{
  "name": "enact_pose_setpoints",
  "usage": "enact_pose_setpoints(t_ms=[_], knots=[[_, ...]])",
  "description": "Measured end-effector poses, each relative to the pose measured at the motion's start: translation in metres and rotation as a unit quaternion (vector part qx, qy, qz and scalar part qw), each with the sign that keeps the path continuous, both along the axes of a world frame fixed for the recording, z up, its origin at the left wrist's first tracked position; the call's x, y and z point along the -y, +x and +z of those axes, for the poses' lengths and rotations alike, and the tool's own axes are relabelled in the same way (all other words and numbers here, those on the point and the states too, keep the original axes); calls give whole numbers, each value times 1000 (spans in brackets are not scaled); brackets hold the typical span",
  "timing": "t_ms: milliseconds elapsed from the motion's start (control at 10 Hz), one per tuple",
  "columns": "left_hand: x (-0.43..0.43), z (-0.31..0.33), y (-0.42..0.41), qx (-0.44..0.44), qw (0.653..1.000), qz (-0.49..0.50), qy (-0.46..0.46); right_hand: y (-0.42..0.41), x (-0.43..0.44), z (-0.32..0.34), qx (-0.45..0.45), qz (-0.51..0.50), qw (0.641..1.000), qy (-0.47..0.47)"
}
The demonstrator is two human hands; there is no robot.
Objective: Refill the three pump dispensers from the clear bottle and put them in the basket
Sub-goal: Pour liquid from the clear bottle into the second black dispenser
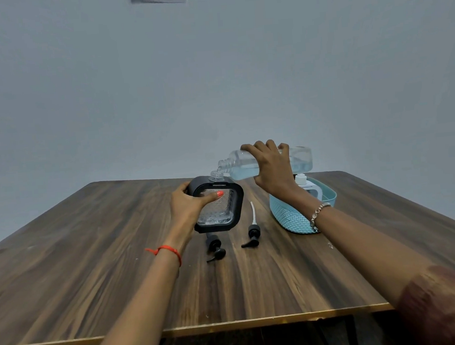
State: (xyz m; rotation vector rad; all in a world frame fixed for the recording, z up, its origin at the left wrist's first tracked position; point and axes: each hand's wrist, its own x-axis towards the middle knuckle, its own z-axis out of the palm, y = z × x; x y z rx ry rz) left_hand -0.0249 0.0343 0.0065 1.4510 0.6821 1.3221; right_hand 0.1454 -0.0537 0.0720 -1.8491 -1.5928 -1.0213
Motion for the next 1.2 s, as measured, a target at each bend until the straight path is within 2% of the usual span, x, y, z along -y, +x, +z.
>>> enact_pose_setpoints(t_ms=[1200], knots=[[2,-4,-3,15,1000,-8,-16,-5,2,0,9,-5,1000,-9]])
